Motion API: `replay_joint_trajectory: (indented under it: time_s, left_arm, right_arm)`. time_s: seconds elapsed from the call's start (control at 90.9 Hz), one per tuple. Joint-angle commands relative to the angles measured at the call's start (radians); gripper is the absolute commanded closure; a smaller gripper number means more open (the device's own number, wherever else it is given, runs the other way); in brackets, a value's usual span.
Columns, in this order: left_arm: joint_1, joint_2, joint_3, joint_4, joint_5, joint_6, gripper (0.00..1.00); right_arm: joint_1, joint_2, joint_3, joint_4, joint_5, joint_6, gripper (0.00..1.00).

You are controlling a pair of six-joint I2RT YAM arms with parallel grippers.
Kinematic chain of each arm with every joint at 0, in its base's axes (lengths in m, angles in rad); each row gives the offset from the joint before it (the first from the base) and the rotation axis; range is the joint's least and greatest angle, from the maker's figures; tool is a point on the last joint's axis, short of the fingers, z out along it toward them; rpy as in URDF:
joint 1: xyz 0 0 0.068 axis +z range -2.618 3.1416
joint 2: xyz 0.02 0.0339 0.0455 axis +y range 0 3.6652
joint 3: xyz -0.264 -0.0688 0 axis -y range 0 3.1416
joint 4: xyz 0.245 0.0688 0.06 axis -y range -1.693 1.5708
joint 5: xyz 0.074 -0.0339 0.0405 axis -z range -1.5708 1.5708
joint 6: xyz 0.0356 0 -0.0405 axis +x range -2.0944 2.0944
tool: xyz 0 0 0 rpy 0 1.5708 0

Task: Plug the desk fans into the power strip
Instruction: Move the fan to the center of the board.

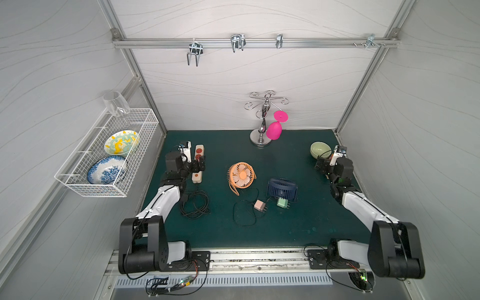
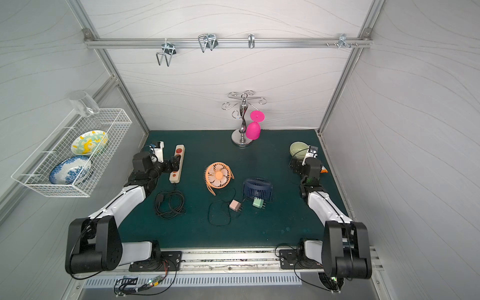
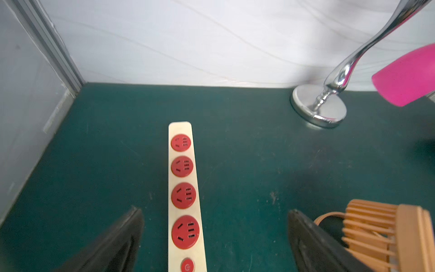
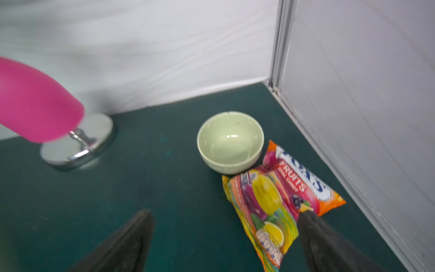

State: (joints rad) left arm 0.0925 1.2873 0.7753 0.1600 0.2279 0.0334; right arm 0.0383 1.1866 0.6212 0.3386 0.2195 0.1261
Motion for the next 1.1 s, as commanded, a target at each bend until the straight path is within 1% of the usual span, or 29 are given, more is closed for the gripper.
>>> replay_joint_trajectory:
  time_s: [0.0, 0.055, 0.121, 0.209, 0.297, 0.319, 0.374, 0.451, 0.561, 0.627, 0.737, 0.88, 1.001, 1.089]
  left_arm:
    - [-0.007, -0.06, 0.125, -0.31, -0.048, -0.016, 0.0]
    - [-0.007, -0.087, 0.147, -0.389, -0.063, -0.033, 0.0]
    - [-0.005, -0.121, 0.123, -0.417, -0.067, -0.067, 0.0]
    - [0.028, -0.162, 0.066, -0.413, 0.021, -0.078, 0.0]
    - [0.048, -0.18, 0.055, -0.459, 0.017, -0.042, 0.0]
    - [0.048, -0.179, 0.059, -0.474, 0.009, -0.028, 0.0]
    - [0.047, -0.176, 0.062, -0.493, -0.015, -0.008, 0.0]
    - [0.046, -0.178, 0.052, -0.493, -0.02, -0.013, 0.0]
    - [0.033, -0.201, 0.006, -0.462, 0.001, -0.011, 0.0]
    - [0.027, -0.196, 0.005, -0.468, 0.01, 0.005, 0.0]
    - [0.034, -0.181, 0.026, -0.491, 0.007, 0.006, 0.0]
    - [0.045, -0.167, 0.058, -0.522, 0.001, 0.028, 0.0]
    - [0.042, -0.151, 0.07, -0.536, -0.017, 0.037, 0.0]
    - [0.008, -0.156, 0.067, -0.536, -0.022, 0.055, 0.0]
  right_arm:
    - [0.039, -0.103, 0.06, -0.215, -0.069, 0.0, 0.01]
    - [0.07, -0.142, 0.073, -0.241, -0.116, -0.029, 0.01]
    - [0.116, -0.173, 0.08, -0.245, -0.178, -0.077, 0.01]
    - [0.191, -0.174, 0.11, -0.268, -0.245, -0.148, 0.01]
    - [0.277, -0.154, 0.145, -0.297, -0.306, -0.234, 0.01]
    - [0.298, -0.146, 0.153, -0.299, -0.326, -0.293, 0.01]
    - [0.356, -0.128, 0.173, -0.305, -0.362, -0.386, 0.01]
    - [0.436, -0.095, 0.193, -0.314, -0.408, -0.518, 0.01]
    - [0.544, -0.044, 0.204, -0.316, -0.475, -0.661, 0.01]
    - [0.602, -0.002, 0.214, -0.336, -0.515, -0.743, 0.01]
    - [0.687, 0.075, 0.248, -0.371, -0.53, -0.85, 0.01]
    - [0.755, 0.158, 0.263, -0.36, -0.559, -0.923, 0.01]
    - [0.807, 0.254, 0.303, -0.34, -0.502, -0.969, 0.01]
    - [0.835, 0.328, 0.334, -0.303, -0.445, -1.014, 0.01]
